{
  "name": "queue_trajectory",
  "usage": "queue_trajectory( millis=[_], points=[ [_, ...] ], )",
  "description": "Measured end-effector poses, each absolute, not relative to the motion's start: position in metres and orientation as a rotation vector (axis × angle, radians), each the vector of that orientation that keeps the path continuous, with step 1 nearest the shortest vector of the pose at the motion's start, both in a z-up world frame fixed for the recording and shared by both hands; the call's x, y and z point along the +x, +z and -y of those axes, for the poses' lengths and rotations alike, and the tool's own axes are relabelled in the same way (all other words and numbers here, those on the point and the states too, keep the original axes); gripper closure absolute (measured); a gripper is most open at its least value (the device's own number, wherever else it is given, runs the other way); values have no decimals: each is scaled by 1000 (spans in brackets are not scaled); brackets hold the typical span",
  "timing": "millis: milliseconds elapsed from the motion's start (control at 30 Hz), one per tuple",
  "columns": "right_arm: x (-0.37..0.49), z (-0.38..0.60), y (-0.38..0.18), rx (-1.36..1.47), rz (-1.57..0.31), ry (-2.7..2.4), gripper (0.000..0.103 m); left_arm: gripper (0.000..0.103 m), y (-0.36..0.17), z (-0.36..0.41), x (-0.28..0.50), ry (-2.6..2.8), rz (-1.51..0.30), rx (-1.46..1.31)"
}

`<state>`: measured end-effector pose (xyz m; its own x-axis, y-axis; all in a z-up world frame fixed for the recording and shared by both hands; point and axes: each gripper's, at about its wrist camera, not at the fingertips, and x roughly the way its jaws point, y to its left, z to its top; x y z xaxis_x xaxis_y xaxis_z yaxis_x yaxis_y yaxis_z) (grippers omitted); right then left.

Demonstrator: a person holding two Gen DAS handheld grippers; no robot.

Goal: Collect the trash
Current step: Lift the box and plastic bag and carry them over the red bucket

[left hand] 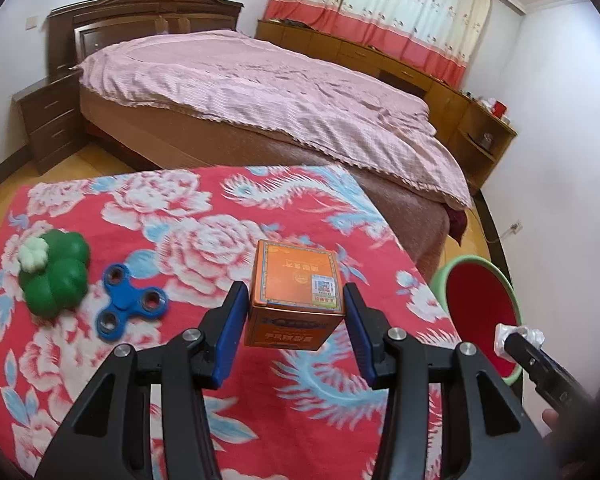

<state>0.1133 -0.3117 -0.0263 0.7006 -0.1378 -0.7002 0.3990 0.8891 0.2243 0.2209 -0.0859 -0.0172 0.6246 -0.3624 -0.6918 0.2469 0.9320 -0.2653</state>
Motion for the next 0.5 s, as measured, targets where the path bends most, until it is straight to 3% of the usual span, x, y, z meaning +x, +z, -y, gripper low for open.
queue_trajectory(
  millis=[500],
  points=[
    [82,376,-44,466,-741,-407,34,54,-22,161,199,-459,-870,-66]
  ],
)
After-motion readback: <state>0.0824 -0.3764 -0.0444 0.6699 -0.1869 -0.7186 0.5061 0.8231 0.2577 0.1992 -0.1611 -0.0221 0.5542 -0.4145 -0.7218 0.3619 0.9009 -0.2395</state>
